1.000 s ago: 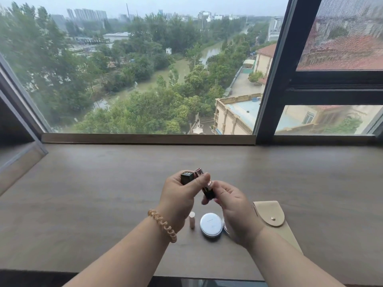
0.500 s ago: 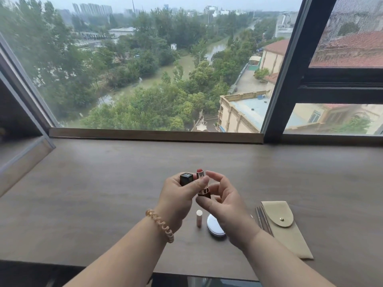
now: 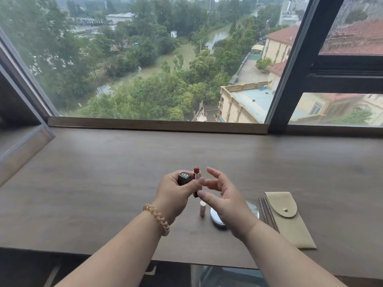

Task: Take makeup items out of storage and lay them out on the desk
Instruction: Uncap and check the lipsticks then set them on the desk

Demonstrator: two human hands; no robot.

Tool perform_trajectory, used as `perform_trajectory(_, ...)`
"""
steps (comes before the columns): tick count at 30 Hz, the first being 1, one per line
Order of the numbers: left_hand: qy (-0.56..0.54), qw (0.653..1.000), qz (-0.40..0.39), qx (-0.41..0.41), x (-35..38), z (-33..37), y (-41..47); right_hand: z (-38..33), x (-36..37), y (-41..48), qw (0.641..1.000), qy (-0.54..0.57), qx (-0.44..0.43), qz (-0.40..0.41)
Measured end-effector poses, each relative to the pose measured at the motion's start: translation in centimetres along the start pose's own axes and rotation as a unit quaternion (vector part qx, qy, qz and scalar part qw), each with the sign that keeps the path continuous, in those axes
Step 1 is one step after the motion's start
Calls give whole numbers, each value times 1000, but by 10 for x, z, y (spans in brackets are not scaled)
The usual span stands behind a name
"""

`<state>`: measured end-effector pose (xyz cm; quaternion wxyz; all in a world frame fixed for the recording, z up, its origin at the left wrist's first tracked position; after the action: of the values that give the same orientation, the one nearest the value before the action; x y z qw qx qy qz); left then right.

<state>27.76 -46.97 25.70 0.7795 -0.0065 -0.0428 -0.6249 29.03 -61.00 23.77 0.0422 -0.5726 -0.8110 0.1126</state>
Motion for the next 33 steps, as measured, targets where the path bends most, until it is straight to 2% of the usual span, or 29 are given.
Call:
perform_trajectory(4, 58, 996, 60, -28, -19, -38, 3, 34, -14, 7, 995, -38, 39, 79)
perform_trajectory(7, 71, 993, 73, -52, -24, -73, 4, 62, -19, 16, 982, -138, 68, 108)
perform_trajectory(11, 72, 992, 69, -75, -21, -116, 10, 83, -15, 32, 938, -311, 33, 150)
perform_trajectory(14, 77, 990, 64, -97, -21, -144, 10, 94, -7, 45, 908, -384, -2, 166)
perform_trajectory(18, 101, 987, 67, -106, -24, -175, 1, 107, 2, 59, 895, -411, -25, 172)
perform_trajectory(24, 159, 984, 50, -67, -25, -185, -1, 113, 7, 66, 888, -418, -31, 190)
perform_trajectory(29, 324, 945, 40, -13, -34, -176, -4, 113, 6, 66, 887, -417, -32, 194)
perform_trajectory(33, 373, 927, 29, 9, -39, -173, -6, 114, 5, 66, 889, -414, -35, 192)
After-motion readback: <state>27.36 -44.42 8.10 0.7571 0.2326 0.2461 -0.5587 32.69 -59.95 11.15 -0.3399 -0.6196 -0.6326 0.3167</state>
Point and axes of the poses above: each hand's wrist, its own y-axis towards the middle knuckle, its own x-axis out of the palm, z = x × y, the point moved 4 cm from there along y, towards the middle knuckle, and after that the axes turned 9 degrees about x, right-handed, at the moved point
